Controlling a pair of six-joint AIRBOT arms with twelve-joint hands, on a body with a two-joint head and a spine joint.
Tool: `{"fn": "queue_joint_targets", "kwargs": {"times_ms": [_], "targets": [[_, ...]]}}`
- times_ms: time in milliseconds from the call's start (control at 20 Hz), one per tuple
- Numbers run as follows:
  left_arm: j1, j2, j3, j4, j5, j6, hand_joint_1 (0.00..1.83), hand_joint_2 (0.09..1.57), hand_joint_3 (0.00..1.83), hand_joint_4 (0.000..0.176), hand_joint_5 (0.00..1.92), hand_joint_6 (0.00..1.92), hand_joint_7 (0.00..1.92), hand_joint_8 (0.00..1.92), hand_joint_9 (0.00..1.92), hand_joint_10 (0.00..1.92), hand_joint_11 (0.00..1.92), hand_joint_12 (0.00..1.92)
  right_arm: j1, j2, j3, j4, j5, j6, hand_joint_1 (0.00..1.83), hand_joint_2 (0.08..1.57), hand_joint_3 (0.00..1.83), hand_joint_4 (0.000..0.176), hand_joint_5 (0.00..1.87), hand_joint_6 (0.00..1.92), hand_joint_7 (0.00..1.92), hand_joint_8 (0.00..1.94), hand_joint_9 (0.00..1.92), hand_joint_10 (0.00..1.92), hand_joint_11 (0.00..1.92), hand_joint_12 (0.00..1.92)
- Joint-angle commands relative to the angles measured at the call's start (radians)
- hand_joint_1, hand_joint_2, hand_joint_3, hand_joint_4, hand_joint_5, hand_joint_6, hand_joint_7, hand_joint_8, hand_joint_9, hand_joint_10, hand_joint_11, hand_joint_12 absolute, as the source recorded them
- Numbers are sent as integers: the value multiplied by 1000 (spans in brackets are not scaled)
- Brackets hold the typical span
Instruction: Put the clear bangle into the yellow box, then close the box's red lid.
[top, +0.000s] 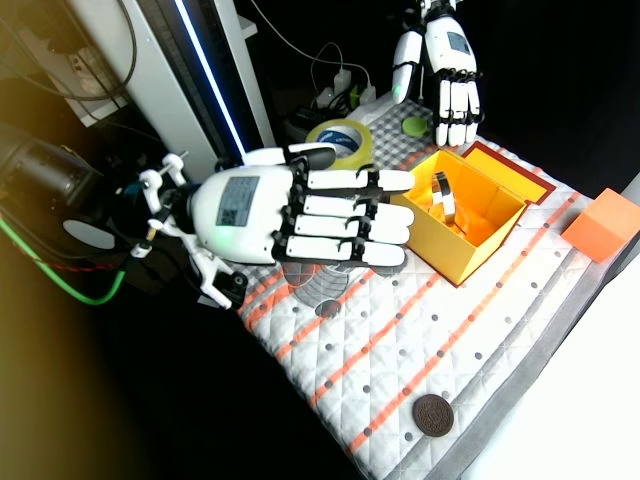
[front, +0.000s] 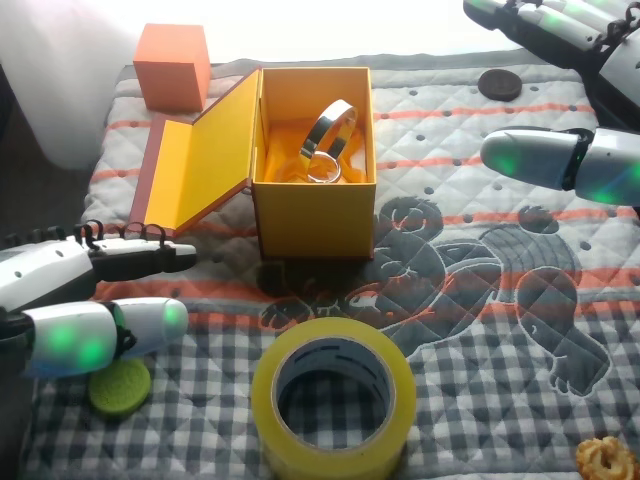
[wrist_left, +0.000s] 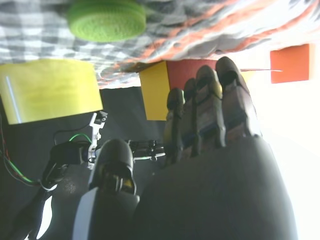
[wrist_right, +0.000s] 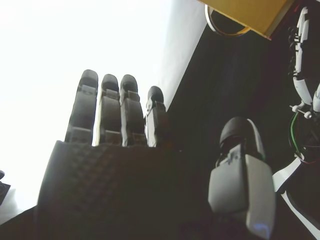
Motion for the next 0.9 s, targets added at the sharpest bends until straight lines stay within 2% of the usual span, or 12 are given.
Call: {"fn": "queue_joint_targets", "kwargs": {"times_ms": [0,100,300,350,400,450,500,650,850], "targets": [[-11,-6,4,8,-98,-3,0,1304,1,0,225,0,187,0,168,0,12,328,6,7,0,8,122,8,0,1115,6,104,64,0,124,1,62,8,22,25],[-16,-17,14,4,-92,-3,0,1309,3,0,245,10,209,11,186,10,33,338,5,7,0,9,122,8,0,1110,2,108,59,0,128,3,68,9,14,22],[-42,-57,48,-2,-61,-3,0,1291,0,0,246,6,204,5,140,0,12,327,-1,10,-2,13,123,10,0,1133,11,90,62,1,130,2,79,10,15,24],[-48,-64,55,-6,-60,-2,0,1288,0,0,237,2,204,4,132,0,2,317,-2,11,-2,14,123,10,0,1131,9,93,66,2,134,4,80,9,15,24],[-54,-69,62,-17,-62,-1,0,1287,0,0,213,0,185,1,140,2,0,284,-3,12,-2,14,123,11,0,1131,8,103,75,6,138,5,72,5,7,21],[-56,-70,65,-24,-67,-1,0,1291,0,0,220,5,189,4,162,11,14,284,-3,12,-3,15,123,12,0,1127,5,98,75,5,138,4,58,0,8,22],[-56,-70,65,-38,-82,1,0,1279,0,0,170,3,138,2,132,5,2,196,-4,13,-3,15,124,12,0,1126,4,103,79,7,139,4,59,1,2,20],[-50,-60,58,-66,-119,4,0,1289,1,0,104,0,72,0,60,3,0,77,-12,18,-6,21,129,12,0,1138,6,94,79,3,130,0,76,7,0,0],[-29,-38,42,-104,-200,5,0,1278,0,0,135,9,127,17,108,19,47,84,-25,30,-14,34,145,12,0,1132,1,121,99,8,137,5,44,0,0,0]]}}
